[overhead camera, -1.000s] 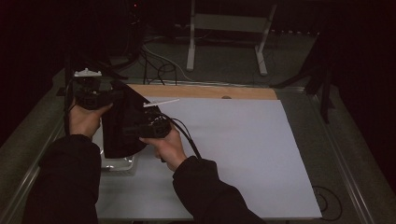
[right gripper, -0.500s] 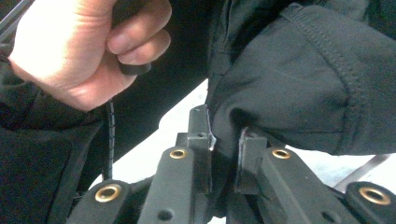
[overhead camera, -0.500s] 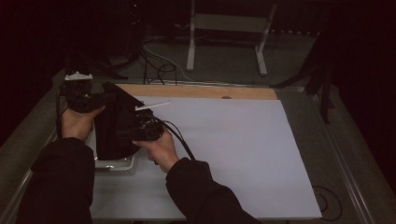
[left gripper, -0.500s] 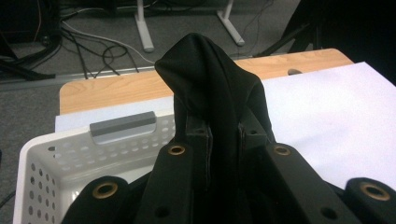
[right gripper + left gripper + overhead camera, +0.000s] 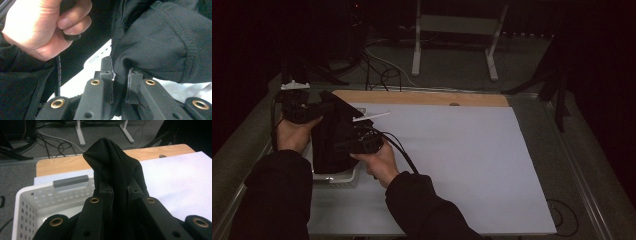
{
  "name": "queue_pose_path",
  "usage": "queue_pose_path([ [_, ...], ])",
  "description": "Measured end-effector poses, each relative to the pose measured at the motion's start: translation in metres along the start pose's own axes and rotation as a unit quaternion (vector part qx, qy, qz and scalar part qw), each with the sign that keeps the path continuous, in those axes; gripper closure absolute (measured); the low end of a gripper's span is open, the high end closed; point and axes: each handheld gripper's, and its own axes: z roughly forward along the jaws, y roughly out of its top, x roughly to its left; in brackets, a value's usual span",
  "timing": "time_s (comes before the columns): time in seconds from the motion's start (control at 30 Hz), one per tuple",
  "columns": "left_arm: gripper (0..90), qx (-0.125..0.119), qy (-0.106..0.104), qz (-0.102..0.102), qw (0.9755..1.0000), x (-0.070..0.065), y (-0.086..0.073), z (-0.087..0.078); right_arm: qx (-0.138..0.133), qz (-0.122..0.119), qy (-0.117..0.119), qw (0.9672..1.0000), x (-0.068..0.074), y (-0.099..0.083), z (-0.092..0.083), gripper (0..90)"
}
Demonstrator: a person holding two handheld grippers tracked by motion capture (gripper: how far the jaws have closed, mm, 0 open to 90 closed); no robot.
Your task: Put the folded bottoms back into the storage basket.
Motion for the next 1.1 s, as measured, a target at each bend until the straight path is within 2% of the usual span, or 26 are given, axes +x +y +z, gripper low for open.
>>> queue_pose_path([
  [0.27, 79.9, 0.006, 0.011, 0.0, 0.9999, 0.006, -0.004, 0.001, 0.004, 0.003, -0.003, 1.0, -0.001, -0.004, 0.005, 80.0],
  [0.5, 79.9, 0.011, 0.023, -0.01, 0.9996, 0.014, -0.011, 0.002, 0.011, 0.005, -0.013, 0.9998, -0.002, -0.012, 0.012, 79.8],
  [0.6, 79.9, 0.011, 0.027, -0.013, 0.9995, 0.017, -0.013, 0.001, 0.012, 0.002, -0.016, 0.9998, -0.005, -0.015, 0.011, 79.8],
  [0.87, 79.9, 0.01, 0.04, -0.021, 0.9989, 0.024, -0.015, -0.002, 0.009, 0.012, -0.024, 0.9996, -0.014, -0.019, 0.006, 79.8],
  [0.97, 79.9, 0.02, 0.049, -0.014, 0.9985, 0.025, -0.016, -0.001, 0.009, 0.012, -0.022, 0.9996, -0.014, -0.019, 0.007, 79.9],
  [1.1, 79.9, 0.017, 0.053, -0.014, 0.9984, 0.025, -0.015, -0.002, 0.012, 0.013, -0.024, 0.9996, -0.016, -0.02, 0.008, 79.8],
])
